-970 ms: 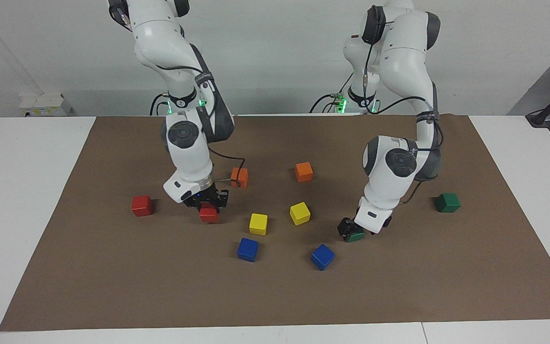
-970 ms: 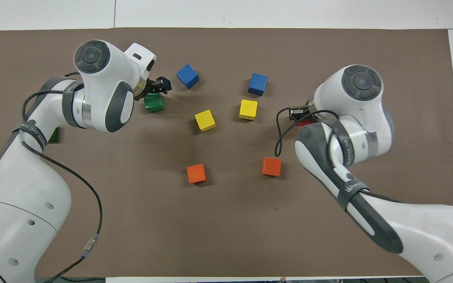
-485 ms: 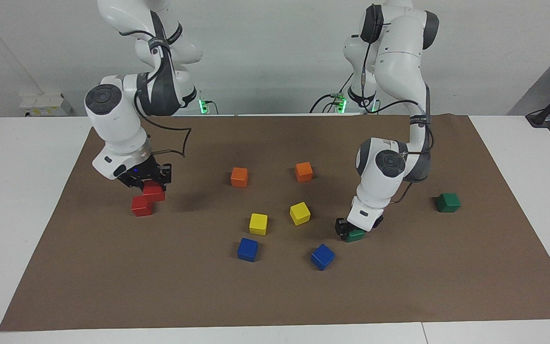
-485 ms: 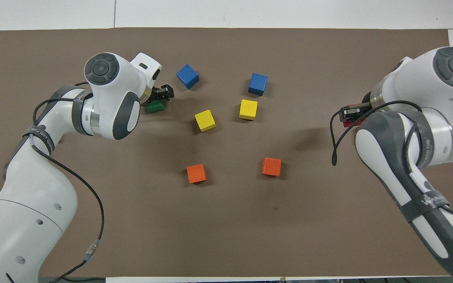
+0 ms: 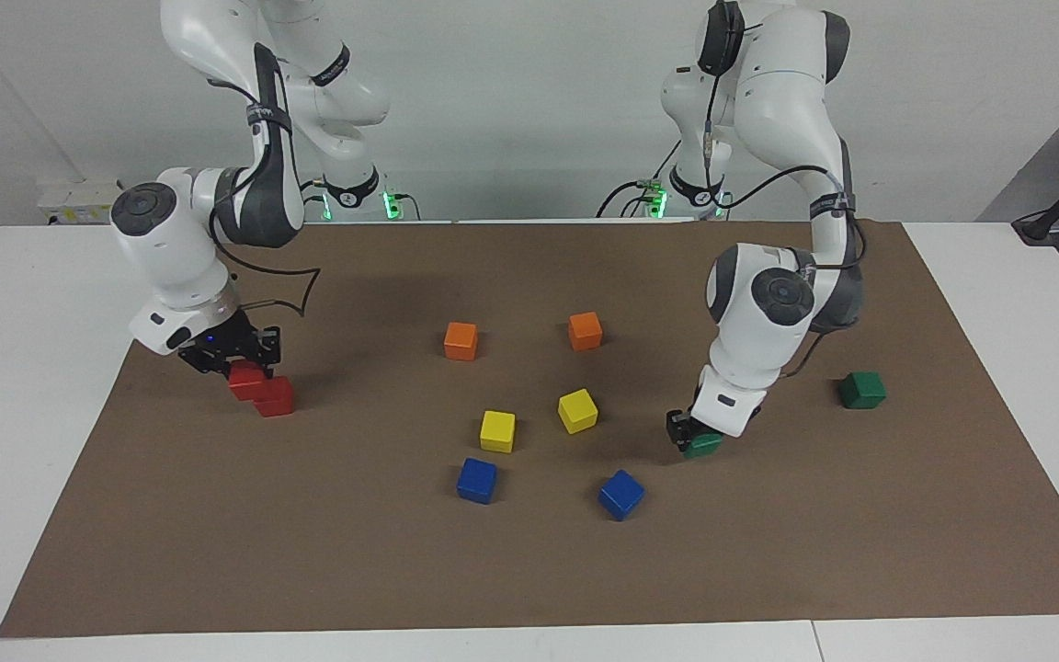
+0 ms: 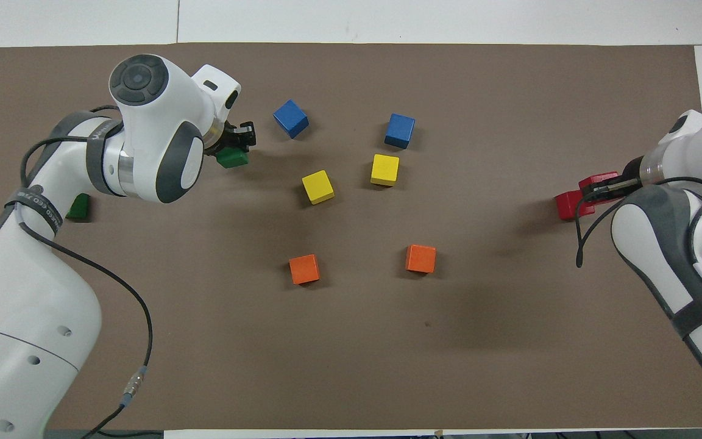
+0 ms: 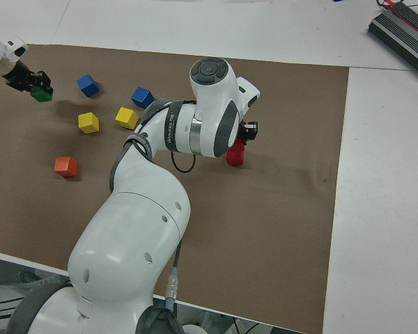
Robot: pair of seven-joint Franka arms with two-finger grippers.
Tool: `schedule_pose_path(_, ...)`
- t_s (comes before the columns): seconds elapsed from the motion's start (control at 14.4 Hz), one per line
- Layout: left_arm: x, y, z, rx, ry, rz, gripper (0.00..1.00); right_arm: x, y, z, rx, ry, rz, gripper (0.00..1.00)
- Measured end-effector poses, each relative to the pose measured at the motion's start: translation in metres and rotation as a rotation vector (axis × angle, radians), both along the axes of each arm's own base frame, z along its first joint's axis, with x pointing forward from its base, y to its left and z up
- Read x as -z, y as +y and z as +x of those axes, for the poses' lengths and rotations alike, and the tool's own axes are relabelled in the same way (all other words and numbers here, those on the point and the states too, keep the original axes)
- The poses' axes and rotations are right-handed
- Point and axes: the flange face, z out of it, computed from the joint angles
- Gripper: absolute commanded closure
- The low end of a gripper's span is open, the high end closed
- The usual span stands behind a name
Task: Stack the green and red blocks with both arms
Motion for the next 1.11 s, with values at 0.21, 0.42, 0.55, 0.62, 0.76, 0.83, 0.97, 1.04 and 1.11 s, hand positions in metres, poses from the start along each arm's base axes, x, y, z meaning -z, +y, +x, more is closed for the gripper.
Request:
schedule_pose_path(0.21,-0.039,0.098,0.005,0.032,0.015,0.018,1.00,0.006,0.000,-0.004,0.002,-0.003,0.000,1.00)
schedule_pose_path(0.42,-0.053,0.203,-0.005,0.137,0.028,0.034,1.00,0.011,0.001,-0.008,0.005,0.008,0.001,1.00)
schedule_pose_path(0.55,-0.045,0.259,-0.018,0.214,0.042,0.039,1.00,0.015,0.002,-0.010,0.010,0.017,0.002,1.00)
schedule_pose_path(0.62,-0.038,0.279,-0.024,0.244,0.039,0.042,1.00,0.017,0.004,-0.012,0.012,0.022,0.003,1.00)
schedule_pose_path(0.76,-0.020,0.294,-0.034,0.270,0.022,0.050,1.00,0.021,0.006,-0.014,0.016,0.029,0.004,1.00)
schedule_pose_path(0.83,-0.011,0.293,-0.039,0.281,0.013,0.053,1.00,0.021,0.006,-0.015,0.017,0.030,0.004,1.00)
schedule_pose_path(0.97,0.006,0.289,-0.050,0.313,0.003,0.057,1.00,0.021,0.006,-0.016,0.018,0.030,0.004,1.00)
schedule_pose_path(1.04,0.010,0.290,-0.054,0.323,0.002,0.059,1.00,0.020,0.006,-0.017,0.018,0.029,0.004,1.00)
schedule_pose_path(1.11,0.011,0.293,-0.056,0.328,0.001,0.060,1.00,0.020,0.006,-0.017,0.018,0.025,0.004,1.00)
